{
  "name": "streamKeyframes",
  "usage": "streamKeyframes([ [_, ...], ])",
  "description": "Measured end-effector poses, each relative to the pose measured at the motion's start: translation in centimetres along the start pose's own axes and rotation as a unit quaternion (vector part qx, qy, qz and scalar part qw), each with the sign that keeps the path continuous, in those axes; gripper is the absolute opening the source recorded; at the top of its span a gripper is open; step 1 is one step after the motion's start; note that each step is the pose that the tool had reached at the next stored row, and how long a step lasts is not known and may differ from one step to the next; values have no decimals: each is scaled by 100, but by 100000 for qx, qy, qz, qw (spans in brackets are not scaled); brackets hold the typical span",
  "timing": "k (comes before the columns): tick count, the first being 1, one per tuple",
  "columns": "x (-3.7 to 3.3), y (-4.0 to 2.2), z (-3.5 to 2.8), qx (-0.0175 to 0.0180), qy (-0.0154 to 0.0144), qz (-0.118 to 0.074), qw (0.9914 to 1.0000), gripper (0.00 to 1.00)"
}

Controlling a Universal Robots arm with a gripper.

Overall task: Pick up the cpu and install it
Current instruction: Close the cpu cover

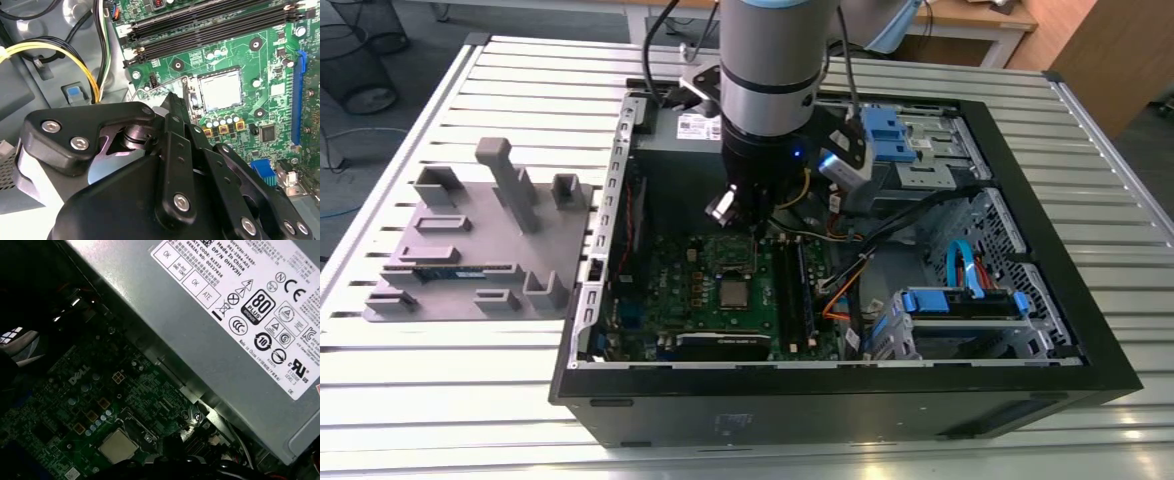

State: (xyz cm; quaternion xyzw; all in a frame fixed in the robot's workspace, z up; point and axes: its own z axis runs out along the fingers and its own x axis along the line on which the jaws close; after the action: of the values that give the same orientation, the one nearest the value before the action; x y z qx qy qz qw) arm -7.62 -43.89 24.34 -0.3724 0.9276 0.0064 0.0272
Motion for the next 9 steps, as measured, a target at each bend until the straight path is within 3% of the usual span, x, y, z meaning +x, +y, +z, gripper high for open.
streamKeyframes([
  [9,47,-24,-2,146,140,-14,100000,11],
])
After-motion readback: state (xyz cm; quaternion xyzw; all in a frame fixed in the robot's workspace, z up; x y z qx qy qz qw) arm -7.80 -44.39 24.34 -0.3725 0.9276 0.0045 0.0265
